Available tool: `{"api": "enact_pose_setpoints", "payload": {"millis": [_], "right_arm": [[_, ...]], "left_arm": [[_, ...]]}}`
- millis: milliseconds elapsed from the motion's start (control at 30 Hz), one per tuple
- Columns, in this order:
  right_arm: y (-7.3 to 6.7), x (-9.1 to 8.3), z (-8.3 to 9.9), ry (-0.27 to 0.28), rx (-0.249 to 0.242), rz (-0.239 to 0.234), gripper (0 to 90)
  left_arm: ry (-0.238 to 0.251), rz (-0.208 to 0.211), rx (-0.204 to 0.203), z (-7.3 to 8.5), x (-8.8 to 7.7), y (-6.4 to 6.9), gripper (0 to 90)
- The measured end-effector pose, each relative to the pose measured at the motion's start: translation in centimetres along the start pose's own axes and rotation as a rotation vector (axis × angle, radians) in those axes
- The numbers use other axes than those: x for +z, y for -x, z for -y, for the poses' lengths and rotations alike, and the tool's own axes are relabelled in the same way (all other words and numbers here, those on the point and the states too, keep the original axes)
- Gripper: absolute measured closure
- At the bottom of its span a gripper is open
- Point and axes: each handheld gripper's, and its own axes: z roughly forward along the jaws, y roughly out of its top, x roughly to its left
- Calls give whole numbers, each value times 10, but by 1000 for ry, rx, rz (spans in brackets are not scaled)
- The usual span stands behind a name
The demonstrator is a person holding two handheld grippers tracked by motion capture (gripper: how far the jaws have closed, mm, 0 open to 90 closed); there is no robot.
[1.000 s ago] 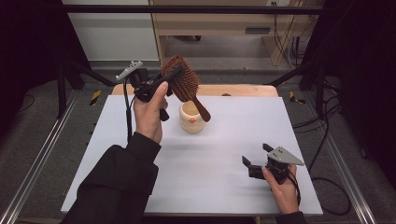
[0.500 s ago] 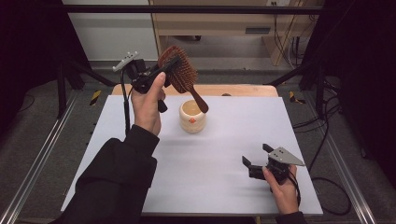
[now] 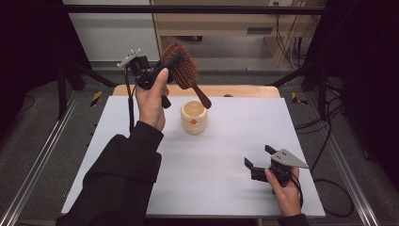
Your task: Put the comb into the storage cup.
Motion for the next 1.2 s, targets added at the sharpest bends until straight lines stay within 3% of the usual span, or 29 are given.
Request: {"api": "enact_pose_setpoints", "payload": {"millis": [467,767,900,1200], "right_arm": [[-2,1,0,3,1,-12,52],[-4,2,1,-8,-1,-26,51],[-5,3,1,-10,3,-28,51],[-7,5,2,-12,-3,-37,52]], "left_arm": [[15,-12,0,-1,-1,-6,513],[35,-40,29,-3,-3,-8,513],[43,-41,25,-3,-3,-10,513],[55,-65,22,4,0,-20,512]]}}
